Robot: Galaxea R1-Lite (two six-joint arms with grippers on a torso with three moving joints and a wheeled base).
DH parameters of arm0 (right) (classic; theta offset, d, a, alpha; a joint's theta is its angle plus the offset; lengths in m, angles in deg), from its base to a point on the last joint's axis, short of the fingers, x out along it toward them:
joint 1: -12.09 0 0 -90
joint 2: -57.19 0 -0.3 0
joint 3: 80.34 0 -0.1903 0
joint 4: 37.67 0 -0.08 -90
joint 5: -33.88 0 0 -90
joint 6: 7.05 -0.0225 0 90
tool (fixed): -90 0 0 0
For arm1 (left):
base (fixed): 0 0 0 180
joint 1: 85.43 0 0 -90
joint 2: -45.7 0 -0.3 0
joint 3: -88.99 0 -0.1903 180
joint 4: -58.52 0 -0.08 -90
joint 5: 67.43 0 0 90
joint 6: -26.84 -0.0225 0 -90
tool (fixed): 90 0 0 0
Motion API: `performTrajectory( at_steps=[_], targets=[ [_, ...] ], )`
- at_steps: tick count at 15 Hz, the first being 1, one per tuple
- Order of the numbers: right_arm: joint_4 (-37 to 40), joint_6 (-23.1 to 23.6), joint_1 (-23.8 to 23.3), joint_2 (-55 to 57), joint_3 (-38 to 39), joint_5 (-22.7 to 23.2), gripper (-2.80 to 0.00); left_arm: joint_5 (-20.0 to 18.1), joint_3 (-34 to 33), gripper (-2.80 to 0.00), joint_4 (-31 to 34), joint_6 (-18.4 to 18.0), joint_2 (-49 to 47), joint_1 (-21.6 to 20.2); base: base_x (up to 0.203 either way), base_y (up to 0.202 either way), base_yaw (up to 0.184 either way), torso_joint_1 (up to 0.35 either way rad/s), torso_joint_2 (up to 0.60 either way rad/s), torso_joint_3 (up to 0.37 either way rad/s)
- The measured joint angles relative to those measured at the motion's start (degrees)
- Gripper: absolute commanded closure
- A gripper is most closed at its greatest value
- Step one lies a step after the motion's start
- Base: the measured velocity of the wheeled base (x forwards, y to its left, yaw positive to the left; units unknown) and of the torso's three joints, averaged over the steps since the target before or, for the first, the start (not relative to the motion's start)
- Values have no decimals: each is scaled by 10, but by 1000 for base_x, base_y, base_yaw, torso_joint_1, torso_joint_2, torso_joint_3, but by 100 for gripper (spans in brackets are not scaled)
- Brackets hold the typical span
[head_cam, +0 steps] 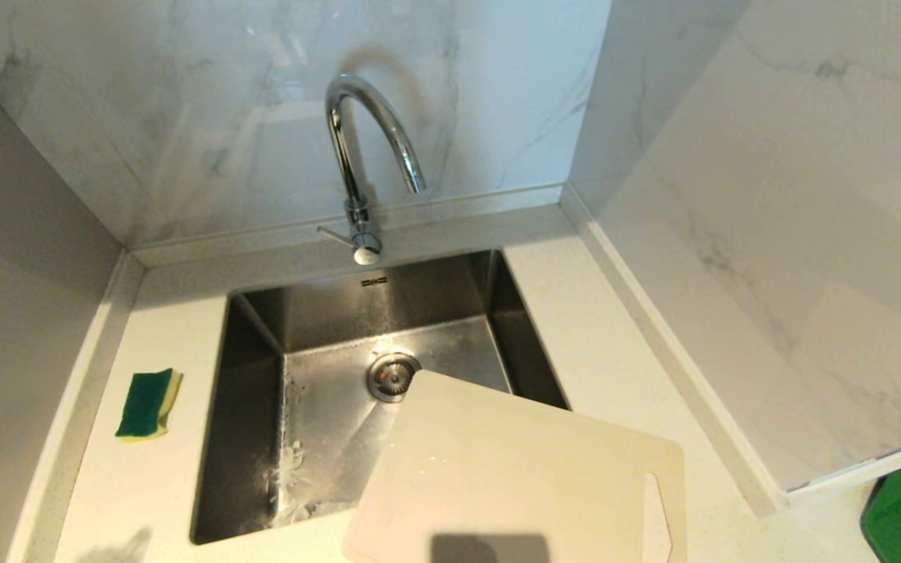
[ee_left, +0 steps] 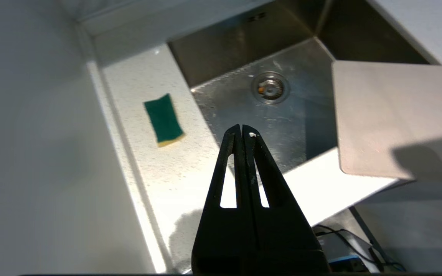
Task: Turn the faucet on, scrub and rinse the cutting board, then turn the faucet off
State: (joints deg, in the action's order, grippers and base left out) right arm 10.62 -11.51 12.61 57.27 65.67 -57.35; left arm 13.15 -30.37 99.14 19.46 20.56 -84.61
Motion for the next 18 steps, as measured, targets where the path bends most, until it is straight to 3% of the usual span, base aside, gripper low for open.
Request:
performTrajectory(
  at_steps=[3,9,13,16,18],
  targets=[
    [0,0,0,0,0,0,0,-21,-104,0,-33,-8,82,-20,0,0,0,0,0,0],
    [0,0,0,0,0,0,0,58,-311,0,-98,-5,209,-12,0,0,0,0,0,0],
    [0,0,0,0,0,0,0,62,-344,0,-106,-3,246,-10,0,0,0,0,0,0],
    [0,0,0,0,0,0,0,79,-346,0,-106,31,251,-10,0,0,0,0,0,0],
    [0,0,0,0,0,0,0,81,-346,0,-103,31,253,-10,0,0,0,0,0,0]
  ],
)
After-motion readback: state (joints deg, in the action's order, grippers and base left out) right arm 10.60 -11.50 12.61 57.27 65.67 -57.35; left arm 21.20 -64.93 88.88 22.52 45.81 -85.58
